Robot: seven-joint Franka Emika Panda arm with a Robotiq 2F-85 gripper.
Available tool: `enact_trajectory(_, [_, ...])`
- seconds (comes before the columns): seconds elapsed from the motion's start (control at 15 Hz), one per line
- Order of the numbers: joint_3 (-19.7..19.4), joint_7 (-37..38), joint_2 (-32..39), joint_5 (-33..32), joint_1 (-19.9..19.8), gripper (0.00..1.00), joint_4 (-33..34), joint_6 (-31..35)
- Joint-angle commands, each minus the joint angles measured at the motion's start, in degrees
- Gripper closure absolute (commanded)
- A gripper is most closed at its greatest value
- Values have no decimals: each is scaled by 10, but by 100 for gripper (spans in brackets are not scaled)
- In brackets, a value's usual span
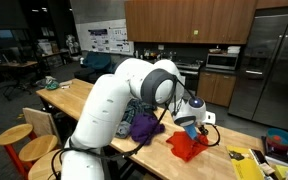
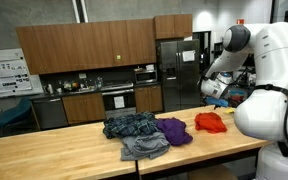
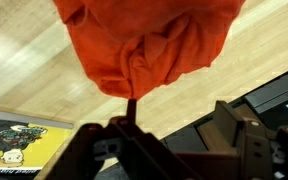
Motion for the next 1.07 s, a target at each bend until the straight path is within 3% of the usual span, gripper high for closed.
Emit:
enact_trajectory(0.0, [32, -29, -28, 7, -26, 0, -64, 55])
enact_trajectory(0.4, [68, -118, -94, -27, -84, 0, -178, 1])
enact_trajectory(0.67, [94, -160, -149, -19, -131, 0, -210, -42])
enact_trajectory(0.73, [108, -215, -160, -13, -199, 0, -199, -83])
enact_trajectory(1.0, [77, -323, -175, -11, -283, 0, -166, -176])
